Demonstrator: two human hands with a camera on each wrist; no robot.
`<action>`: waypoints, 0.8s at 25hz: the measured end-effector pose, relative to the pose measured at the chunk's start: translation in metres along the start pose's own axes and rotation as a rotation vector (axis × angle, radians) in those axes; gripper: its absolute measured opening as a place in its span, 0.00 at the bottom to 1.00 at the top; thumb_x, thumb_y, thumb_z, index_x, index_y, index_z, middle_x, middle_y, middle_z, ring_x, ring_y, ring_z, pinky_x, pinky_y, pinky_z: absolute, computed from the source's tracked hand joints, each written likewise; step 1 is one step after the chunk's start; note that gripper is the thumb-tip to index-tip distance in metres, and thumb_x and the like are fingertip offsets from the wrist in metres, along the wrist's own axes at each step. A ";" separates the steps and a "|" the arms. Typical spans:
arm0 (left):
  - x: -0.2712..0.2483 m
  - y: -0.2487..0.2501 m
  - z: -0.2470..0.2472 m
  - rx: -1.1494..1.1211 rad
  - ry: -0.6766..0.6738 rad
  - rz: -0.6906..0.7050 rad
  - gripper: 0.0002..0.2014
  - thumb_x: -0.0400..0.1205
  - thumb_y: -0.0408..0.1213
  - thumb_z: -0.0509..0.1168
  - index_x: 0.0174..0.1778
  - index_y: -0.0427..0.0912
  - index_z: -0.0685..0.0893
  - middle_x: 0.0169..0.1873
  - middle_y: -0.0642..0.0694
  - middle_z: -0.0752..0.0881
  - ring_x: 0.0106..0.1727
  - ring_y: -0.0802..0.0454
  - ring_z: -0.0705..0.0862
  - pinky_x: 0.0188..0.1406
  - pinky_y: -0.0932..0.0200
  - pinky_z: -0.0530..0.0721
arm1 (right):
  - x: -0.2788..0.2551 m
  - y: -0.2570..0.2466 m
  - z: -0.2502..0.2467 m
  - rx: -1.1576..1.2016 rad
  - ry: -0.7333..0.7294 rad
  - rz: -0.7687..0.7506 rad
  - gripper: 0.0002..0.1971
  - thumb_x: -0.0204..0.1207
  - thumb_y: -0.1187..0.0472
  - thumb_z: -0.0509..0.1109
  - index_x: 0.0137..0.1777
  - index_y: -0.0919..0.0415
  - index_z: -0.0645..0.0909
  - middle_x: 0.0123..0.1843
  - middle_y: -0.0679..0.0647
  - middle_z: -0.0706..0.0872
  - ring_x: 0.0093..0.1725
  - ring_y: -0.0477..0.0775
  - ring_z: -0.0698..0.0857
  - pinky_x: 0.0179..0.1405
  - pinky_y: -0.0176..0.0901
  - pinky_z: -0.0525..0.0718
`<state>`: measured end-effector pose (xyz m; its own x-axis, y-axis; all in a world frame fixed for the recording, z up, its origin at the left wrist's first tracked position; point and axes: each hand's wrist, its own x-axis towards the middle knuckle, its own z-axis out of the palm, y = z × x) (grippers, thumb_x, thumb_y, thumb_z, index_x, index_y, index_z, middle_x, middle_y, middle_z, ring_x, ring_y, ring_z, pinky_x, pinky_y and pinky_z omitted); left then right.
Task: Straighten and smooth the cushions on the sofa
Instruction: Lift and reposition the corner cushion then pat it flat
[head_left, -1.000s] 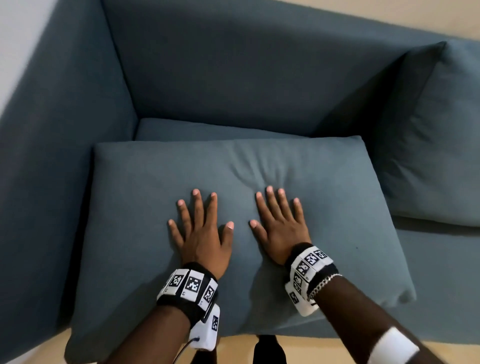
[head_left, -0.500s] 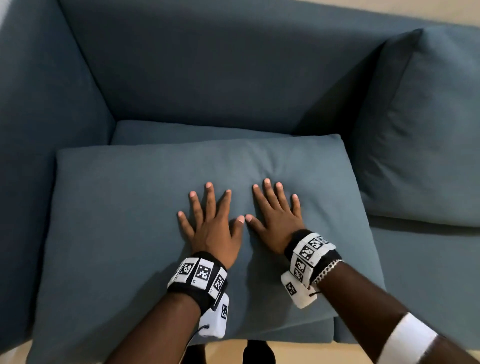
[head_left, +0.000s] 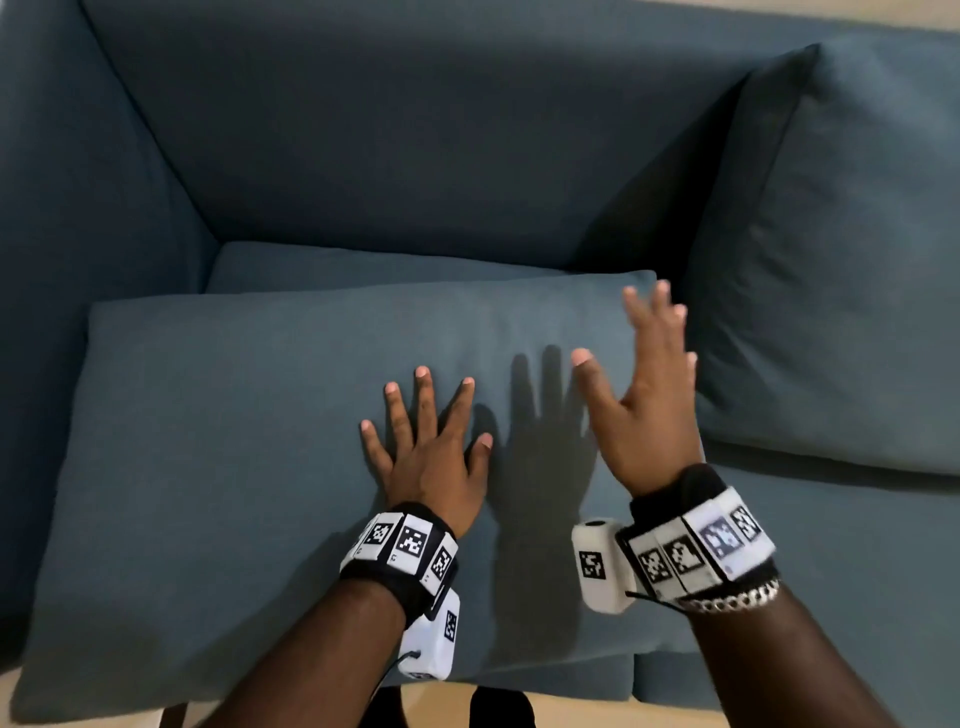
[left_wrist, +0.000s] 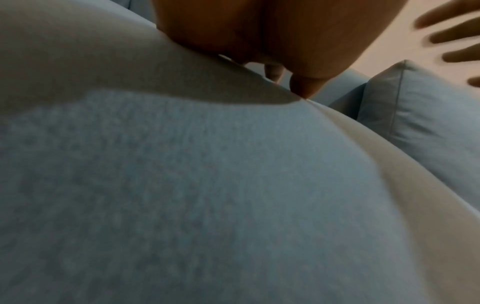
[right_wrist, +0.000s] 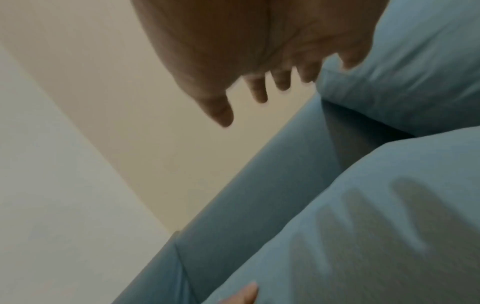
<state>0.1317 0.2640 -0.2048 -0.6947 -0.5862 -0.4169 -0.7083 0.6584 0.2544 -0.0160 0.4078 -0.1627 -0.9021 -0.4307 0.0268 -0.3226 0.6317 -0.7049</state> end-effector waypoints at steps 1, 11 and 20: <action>0.000 0.004 0.002 0.002 -0.003 -0.006 0.32 0.89 0.60 0.49 0.87 0.71 0.39 0.88 0.53 0.28 0.86 0.41 0.24 0.82 0.26 0.30 | -0.005 0.004 -0.008 0.065 0.197 -0.003 0.37 0.87 0.42 0.63 0.91 0.51 0.56 0.94 0.52 0.46 0.93 0.55 0.44 0.90 0.62 0.45; 0.000 0.003 0.022 0.122 0.012 0.011 0.36 0.85 0.68 0.39 0.86 0.68 0.30 0.87 0.48 0.26 0.87 0.38 0.25 0.81 0.24 0.33 | 0.029 0.024 -0.025 0.089 0.144 -0.032 0.43 0.81 0.30 0.61 0.91 0.50 0.57 0.94 0.53 0.48 0.93 0.56 0.48 0.88 0.66 0.48; 0.001 0.004 0.035 0.158 -0.014 -0.004 0.36 0.83 0.68 0.35 0.85 0.68 0.28 0.85 0.48 0.23 0.86 0.37 0.23 0.80 0.23 0.31 | 0.041 0.052 -0.007 -0.292 -0.211 0.038 0.44 0.79 0.24 0.53 0.91 0.46 0.56 0.94 0.53 0.49 0.93 0.59 0.50 0.89 0.69 0.53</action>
<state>0.1327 0.2821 -0.2347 -0.6890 -0.5836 -0.4297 -0.6821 0.7225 0.1125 -0.0718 0.4277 -0.1929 -0.8458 -0.5078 -0.1636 -0.3859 0.7941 -0.4696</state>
